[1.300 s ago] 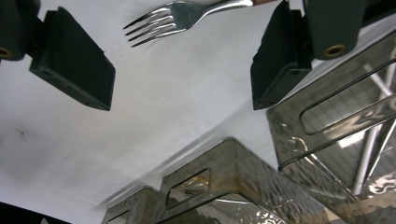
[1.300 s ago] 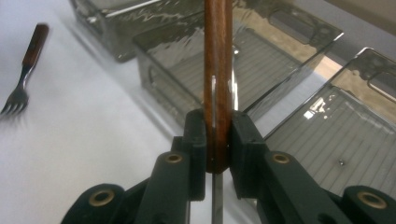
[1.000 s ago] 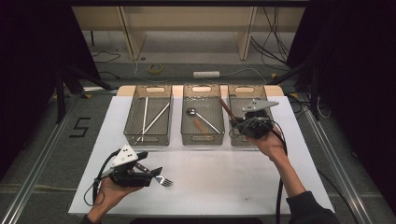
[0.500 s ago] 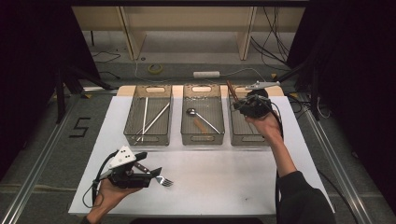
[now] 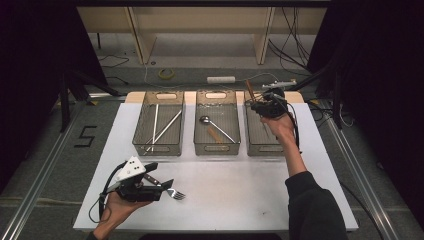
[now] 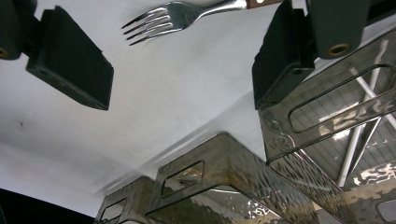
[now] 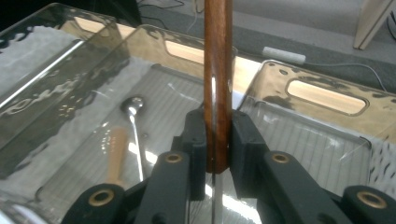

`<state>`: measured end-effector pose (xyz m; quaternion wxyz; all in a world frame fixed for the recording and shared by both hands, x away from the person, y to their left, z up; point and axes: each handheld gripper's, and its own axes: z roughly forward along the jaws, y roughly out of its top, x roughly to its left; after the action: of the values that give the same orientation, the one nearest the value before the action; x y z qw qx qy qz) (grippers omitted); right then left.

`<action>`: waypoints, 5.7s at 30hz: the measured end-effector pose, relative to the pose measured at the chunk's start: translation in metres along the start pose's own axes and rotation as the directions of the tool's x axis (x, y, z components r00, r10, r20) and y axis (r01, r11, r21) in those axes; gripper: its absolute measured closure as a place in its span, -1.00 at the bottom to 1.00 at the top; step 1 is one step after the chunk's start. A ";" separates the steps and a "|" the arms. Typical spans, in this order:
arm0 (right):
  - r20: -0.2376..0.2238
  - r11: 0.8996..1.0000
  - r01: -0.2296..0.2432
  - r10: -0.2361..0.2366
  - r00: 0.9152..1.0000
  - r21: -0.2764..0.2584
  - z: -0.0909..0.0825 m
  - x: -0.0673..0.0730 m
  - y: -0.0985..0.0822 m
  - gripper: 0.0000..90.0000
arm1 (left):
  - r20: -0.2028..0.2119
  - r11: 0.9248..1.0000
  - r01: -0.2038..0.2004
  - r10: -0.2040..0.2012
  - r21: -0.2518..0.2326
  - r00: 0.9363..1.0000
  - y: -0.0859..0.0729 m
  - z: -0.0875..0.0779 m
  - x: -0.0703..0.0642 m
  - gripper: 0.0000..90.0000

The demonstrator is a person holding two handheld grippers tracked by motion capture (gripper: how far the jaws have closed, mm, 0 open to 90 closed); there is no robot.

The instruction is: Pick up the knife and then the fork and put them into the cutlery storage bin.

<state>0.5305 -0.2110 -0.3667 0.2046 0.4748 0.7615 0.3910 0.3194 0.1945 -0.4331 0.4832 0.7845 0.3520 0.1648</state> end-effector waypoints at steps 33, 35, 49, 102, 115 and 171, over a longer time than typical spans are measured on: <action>0.098 0.984 -0.148 0.138 0.986 0.101 0.031 -0.015 -0.026 0.73 | -0.006 1.000 -0.011 0.011 0.015 1.000 0.000 0.001 0.000 -0.56; 0.101 0.983 -0.155 0.144 0.984 0.103 0.033 -0.016 -0.028 0.72 | -0.007 1.000 -0.006 0.006 0.012 1.000 0.000 0.001 0.000 -0.56; 0.054 0.984 -0.161 0.157 0.986 0.081 0.020 -0.019 -0.028 0.36 | -0.009 1.000 -0.007 0.007 0.015 1.000 0.000 0.002 0.000 -0.56; -0.240 0.988 0.024 -0.061 0.969 -0.154 -0.107 0.069 -0.154 -0.34 | -0.113 0.994 0.048 -0.036 0.100 0.993 0.004 0.026 0.032 -0.35; -0.261 0.990 0.054 -0.086 0.961 -0.129 -0.110 0.080 -0.165 -0.33 | -0.177 0.970 0.094 -0.054 0.224 0.983 0.006 0.036 0.045 0.26; -0.265 0.989 0.073 -0.105 0.958 -0.128 -0.113 0.083 -0.165 -0.32 | -0.203 0.780 0.116 0.014 0.614 0.979 -0.022 0.024 0.051 0.97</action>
<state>0.3215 -0.2233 -0.4228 0.1433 0.3692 0.7786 0.4868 0.3607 0.2216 -0.4686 0.1641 0.8699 0.4536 0.1027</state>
